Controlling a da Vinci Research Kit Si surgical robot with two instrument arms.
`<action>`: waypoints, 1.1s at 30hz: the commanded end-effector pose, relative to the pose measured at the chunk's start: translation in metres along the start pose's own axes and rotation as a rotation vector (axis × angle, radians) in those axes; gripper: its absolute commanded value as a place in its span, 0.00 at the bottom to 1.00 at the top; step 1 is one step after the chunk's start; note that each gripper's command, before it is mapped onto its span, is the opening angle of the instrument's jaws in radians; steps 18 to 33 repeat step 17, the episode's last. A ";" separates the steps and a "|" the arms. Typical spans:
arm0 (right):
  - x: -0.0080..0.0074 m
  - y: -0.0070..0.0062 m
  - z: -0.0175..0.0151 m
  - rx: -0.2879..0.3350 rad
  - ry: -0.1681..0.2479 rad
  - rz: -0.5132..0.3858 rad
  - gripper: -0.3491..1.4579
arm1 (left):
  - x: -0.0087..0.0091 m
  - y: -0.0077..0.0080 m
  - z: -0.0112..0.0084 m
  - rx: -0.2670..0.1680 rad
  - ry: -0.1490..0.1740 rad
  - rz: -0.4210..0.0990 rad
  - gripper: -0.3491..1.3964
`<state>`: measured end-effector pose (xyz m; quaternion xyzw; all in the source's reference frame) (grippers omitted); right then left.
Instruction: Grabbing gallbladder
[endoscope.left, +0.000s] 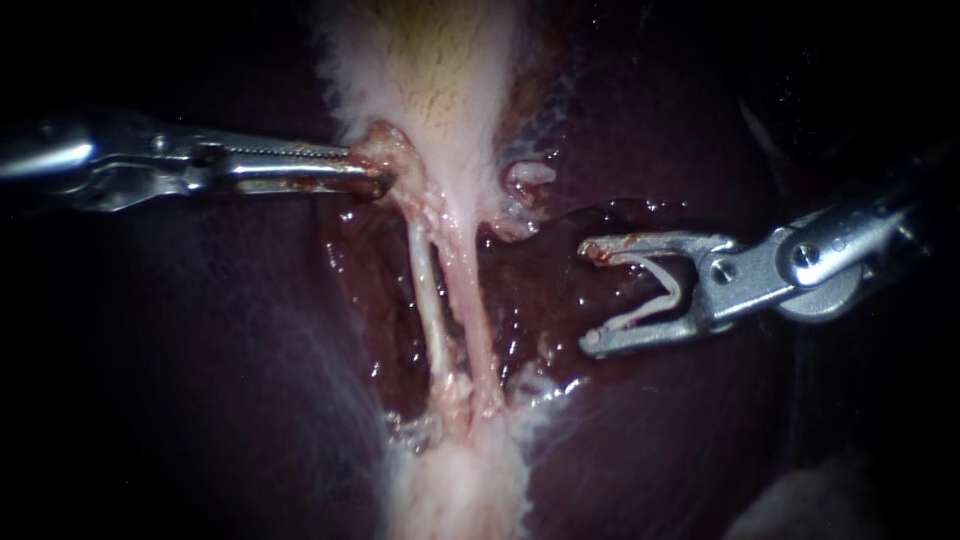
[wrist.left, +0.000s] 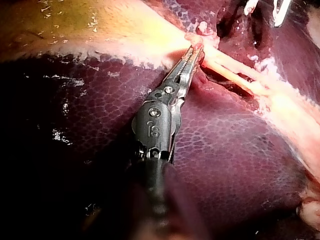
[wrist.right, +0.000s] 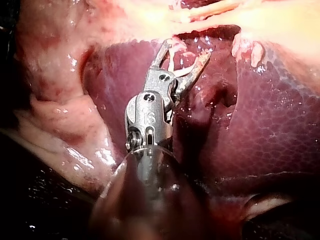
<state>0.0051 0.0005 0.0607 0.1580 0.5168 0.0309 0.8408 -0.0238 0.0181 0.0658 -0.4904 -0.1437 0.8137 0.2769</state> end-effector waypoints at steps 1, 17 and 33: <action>0.0000 0.0000 0.0000 0.000 0.000 0.000 0.47 | 0.0004 0.0004 -0.0003 -0.004 0.006 -0.001 0.00; 0.0000 0.0001 0.0000 -0.001 0.000 0.001 0.47 | 0.0013 0.0013 -0.0012 -0.002 0.021 -0.007 0.00; 0.0000 0.0001 0.0000 -0.001 0.000 0.001 0.47 | 0.0013 0.0013 -0.0012 -0.002 0.021 -0.007 0.00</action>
